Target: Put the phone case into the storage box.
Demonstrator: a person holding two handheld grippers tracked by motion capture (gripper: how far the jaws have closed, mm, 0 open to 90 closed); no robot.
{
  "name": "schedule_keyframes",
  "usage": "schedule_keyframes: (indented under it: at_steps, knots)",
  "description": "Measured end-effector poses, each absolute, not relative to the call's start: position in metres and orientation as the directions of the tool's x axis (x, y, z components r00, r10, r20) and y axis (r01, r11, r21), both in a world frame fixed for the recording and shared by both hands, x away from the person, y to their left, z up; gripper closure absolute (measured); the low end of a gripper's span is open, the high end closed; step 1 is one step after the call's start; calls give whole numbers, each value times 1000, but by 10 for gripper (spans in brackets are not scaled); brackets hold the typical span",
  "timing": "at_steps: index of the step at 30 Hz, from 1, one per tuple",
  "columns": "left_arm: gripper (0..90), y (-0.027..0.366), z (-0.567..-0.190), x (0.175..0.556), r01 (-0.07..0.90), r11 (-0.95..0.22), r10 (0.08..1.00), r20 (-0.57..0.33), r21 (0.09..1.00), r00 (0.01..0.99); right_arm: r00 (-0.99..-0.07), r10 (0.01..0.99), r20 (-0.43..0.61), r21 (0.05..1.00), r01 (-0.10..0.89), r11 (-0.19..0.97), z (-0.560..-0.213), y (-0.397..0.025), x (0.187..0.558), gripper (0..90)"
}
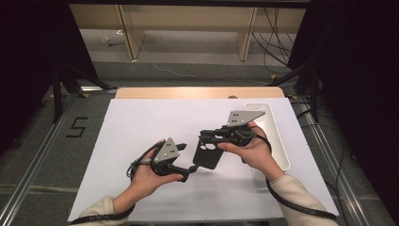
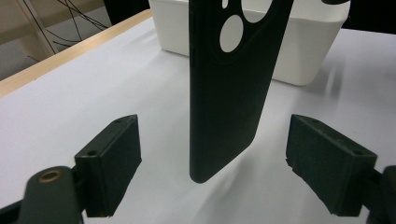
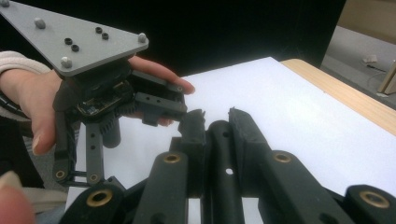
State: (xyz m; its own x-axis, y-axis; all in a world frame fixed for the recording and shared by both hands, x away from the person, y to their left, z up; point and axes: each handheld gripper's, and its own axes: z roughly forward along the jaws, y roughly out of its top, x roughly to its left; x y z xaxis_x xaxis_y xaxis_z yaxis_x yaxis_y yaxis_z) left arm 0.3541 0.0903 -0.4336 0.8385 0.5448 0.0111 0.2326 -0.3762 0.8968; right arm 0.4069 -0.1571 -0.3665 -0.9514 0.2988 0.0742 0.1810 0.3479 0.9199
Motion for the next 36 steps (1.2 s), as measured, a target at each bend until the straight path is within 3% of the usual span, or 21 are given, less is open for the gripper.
schedule_keyframes:
  at_steps: [36]
  knots:
    - [271, 79, -443, 363, 211, -416, 495, 26, 884, 868, -977, 203, 67, 898, 147, 414, -362, -152, 402, 779]
